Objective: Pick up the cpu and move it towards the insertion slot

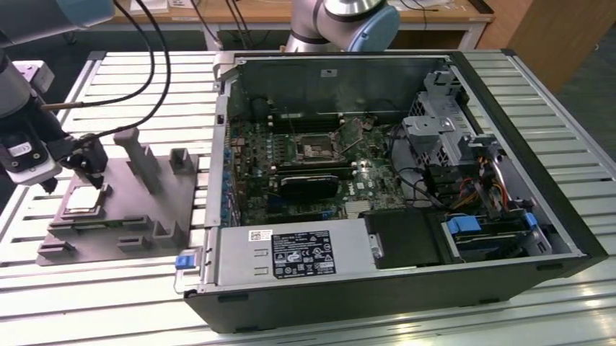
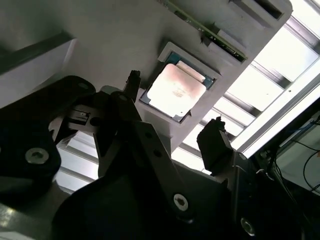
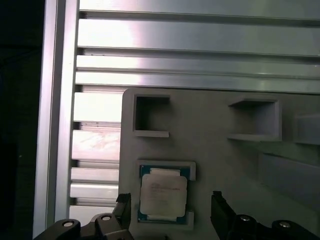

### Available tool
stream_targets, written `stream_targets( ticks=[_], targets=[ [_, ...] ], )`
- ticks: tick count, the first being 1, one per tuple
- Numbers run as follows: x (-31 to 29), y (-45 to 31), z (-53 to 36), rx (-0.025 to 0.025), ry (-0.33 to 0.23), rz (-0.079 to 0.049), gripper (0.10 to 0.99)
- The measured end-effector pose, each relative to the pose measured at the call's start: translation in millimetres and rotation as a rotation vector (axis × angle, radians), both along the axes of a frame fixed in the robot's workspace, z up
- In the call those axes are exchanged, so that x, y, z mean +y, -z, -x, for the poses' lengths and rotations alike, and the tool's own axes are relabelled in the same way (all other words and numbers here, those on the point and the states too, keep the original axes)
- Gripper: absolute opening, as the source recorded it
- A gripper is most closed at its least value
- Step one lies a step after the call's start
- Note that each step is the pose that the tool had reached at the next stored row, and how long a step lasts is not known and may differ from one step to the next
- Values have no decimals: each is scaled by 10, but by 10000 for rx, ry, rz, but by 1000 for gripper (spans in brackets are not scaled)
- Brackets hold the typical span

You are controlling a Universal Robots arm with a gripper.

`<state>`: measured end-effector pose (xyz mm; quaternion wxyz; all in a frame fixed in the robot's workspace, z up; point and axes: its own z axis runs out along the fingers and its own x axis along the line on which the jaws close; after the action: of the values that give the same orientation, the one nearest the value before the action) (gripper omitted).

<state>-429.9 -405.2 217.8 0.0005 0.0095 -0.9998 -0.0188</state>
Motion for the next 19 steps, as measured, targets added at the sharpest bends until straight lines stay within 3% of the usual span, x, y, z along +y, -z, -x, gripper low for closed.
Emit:
stream_targets(
  ticks=[19],
  targets=[
    [-13, 312, 28, 0, 0, -5, 737]
  ],
)
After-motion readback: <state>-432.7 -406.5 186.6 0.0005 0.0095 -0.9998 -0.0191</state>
